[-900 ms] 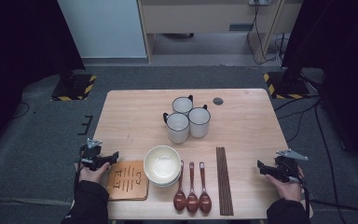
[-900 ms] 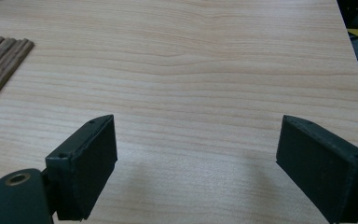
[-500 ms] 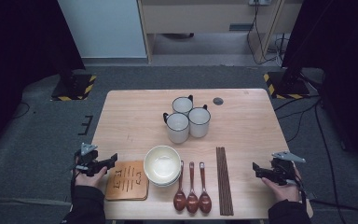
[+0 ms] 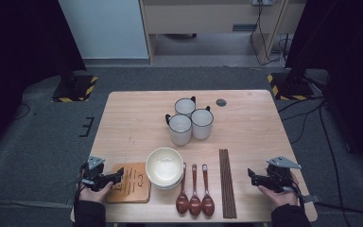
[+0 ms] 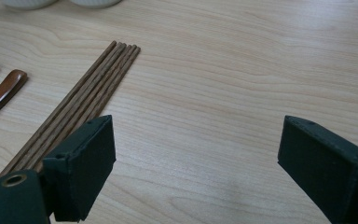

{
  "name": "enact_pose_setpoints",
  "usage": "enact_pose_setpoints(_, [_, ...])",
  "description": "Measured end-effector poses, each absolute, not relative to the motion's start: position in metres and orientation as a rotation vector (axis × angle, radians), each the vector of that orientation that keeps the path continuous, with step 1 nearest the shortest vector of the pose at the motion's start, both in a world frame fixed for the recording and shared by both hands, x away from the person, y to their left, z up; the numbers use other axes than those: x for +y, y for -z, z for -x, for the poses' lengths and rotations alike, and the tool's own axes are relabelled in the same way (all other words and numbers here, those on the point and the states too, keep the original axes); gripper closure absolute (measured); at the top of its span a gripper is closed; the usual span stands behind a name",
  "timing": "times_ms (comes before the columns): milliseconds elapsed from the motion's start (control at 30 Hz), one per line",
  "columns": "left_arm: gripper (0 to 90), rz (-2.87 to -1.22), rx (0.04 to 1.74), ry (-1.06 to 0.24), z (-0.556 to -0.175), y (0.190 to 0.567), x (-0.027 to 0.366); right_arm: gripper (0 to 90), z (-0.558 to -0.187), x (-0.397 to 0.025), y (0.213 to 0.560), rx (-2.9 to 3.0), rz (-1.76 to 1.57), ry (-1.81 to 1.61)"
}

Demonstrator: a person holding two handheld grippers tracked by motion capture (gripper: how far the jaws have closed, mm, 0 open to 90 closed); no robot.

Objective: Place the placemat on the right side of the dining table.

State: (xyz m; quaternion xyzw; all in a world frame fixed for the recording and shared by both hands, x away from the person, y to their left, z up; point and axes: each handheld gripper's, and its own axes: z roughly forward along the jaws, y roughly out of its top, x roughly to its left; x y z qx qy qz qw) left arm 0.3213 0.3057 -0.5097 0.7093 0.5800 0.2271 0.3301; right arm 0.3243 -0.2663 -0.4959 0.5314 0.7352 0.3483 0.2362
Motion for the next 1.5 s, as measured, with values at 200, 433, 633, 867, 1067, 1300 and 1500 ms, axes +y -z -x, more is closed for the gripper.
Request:
enact_pose_setpoints(200, [12.3, -1.875, 1.530, -0.561, -0.323, 0.517, 0.303, 11.4, -0.324, -0.263, 0.497, 2.028, -1.448, -0.957])
enact_pose_setpoints(433, [12.7, -1.899, 1.534, -0.530, -0.325, 0.521, 0.300, 11.8, -0.324, -0.262, 0.498, 2.039, -1.453, -0.955])
enact_pose_setpoints(633, [13.1, -1.898, 1.522, -0.501, -0.327, 0.523, 0.298, 12.8, -0.325, -0.260, 0.500, 2.062, -1.433, -0.950])
enact_pose_setpoints(867, [18.9, -1.883, 1.518, -0.471, -0.327, 0.523, 0.299, 13.1, -0.325, -0.258, 0.501, 2.085, -1.426, -0.944])
enact_pose_setpoints(1067, [15.3, -1.885, 1.511, -0.445, -0.328, 0.524, 0.297, 12.9, -0.325, -0.257, 0.502, 2.089, -1.429, -0.941])
enact_pose_setpoints(1300, [20.4, -1.876, 1.519, -0.440, -0.327, 0.523, 0.300, 12.9, -0.325, -0.256, 0.501, 2.086, -1.429, -0.951])
enact_pose_setpoints(1500, [24.4, -1.893, 1.519, -0.443, -0.326, 0.523, 0.302, 12.8, -0.325, -0.255, 0.501, 2.091, -1.415, -0.954])
